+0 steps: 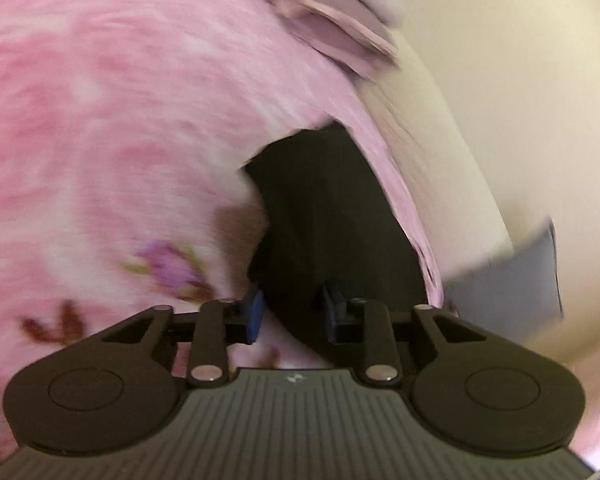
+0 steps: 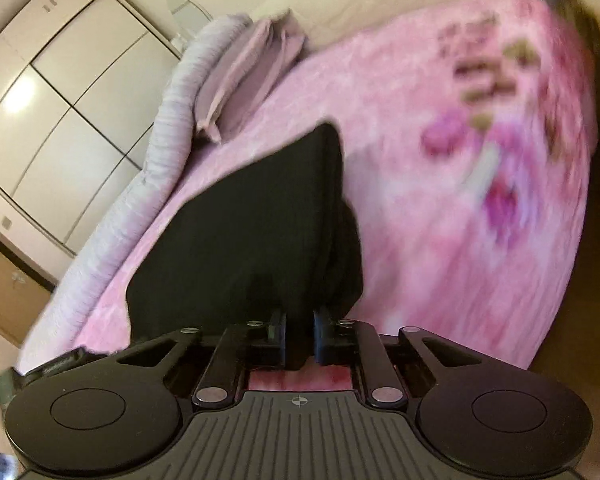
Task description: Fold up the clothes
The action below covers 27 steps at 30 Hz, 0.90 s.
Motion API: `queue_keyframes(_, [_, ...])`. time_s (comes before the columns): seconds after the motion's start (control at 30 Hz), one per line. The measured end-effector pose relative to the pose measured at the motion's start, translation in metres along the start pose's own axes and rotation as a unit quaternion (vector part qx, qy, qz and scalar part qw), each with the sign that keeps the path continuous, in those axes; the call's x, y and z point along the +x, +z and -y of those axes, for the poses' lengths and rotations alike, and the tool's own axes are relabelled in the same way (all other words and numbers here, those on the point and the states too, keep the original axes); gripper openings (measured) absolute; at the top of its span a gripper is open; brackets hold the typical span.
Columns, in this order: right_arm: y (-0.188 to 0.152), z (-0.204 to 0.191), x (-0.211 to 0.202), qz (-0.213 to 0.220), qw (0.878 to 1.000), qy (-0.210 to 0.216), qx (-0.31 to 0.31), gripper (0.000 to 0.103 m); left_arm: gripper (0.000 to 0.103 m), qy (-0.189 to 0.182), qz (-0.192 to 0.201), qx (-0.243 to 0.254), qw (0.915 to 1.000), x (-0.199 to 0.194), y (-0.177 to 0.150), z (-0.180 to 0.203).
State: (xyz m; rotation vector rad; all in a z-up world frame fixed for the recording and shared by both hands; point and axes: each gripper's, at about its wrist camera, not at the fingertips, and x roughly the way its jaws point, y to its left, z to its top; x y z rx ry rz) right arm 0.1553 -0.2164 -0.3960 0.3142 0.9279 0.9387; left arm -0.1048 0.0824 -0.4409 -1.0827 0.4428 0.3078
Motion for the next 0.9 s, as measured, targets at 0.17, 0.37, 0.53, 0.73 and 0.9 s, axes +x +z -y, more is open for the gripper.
queue_keyframes(0.17, [0.023, 0.030, 0.008, -0.060, 0.998, 0.011, 0.005, 0.022, 0.028, 0.034, -0.025, 0.069, 0.9968, -0.005, 0.004, 0.013])
queue_keyframes(0.37, [0.073, 0.049, 0.003, -0.066, 0.997, 0.044, 0.004, 0.044, 0.047, 0.045, -0.014, 0.117, 0.9921, 0.005, 0.057, 0.031])
queue_keyframes(0.53, [0.128, 0.036, 0.039, -0.043, 0.997, 0.061, -0.018, 0.054, 0.054, 0.042, -0.022, 0.138, 0.9893, 0.049, 0.111, 0.047])
queue_keyframes(0.73, [0.140, 0.035, 0.103, -0.063, 0.996, 0.058, -0.010, 0.053, 0.034, 0.029, -0.035, 0.121, 0.9916, 0.102, 0.131, 0.045])
queue_keyframes(0.9, [0.133, 0.035, 0.116, -0.030, 0.998, 0.016, -0.054, 0.000, 0.006, 0.053, -0.025, 0.207, 0.9765, 0.125, 0.120, 0.054])
